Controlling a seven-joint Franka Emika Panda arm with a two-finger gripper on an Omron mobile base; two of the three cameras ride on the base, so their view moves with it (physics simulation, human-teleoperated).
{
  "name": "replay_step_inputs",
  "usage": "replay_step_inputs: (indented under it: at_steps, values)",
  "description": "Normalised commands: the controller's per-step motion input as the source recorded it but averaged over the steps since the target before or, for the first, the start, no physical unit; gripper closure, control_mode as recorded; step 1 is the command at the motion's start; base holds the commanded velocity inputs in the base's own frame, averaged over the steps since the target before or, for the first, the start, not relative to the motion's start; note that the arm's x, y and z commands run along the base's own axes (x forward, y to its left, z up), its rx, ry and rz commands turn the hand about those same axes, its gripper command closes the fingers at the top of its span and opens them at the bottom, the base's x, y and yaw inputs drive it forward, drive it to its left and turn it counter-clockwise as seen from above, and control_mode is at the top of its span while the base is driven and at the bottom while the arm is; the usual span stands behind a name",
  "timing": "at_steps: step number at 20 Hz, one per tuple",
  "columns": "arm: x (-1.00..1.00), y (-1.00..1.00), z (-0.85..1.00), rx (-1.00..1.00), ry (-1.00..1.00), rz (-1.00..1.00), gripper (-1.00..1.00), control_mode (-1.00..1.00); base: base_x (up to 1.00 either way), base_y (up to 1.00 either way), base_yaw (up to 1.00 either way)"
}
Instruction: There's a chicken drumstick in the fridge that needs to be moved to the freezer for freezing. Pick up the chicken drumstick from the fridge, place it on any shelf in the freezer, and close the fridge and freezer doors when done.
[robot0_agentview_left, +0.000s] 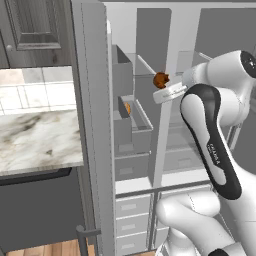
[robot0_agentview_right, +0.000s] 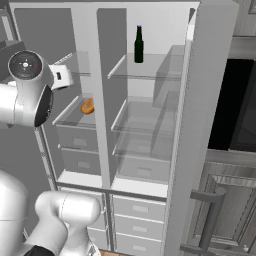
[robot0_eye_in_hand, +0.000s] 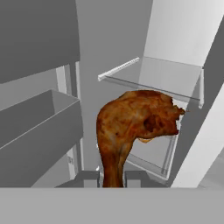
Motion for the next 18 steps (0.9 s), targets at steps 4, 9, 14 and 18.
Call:
replay_step_inputs:
  at_steps: [4, 9, 14, 18]
  values:
    - [0.0, 0.0, 0.01, -0.05, 0.0, 0.18, 1.0, -1.0, 0.0, 0.0, 0.0]
    - [0.0, 0.08, 0.16, -0.14, 0.0, 0.13, 1.0, -1.0, 0.0, 0.0, 0.0]
    - [0.2, 0.03, 0.12, -0.08, 0.0, 0.01, 1.0, -1.0, 0.0, 0.0, 0.0]
    - [0.49, 0.01, 0.02, -0.04, 0.0, 0.0, 1.0, -1.0, 0.0, 0.0, 0.0]
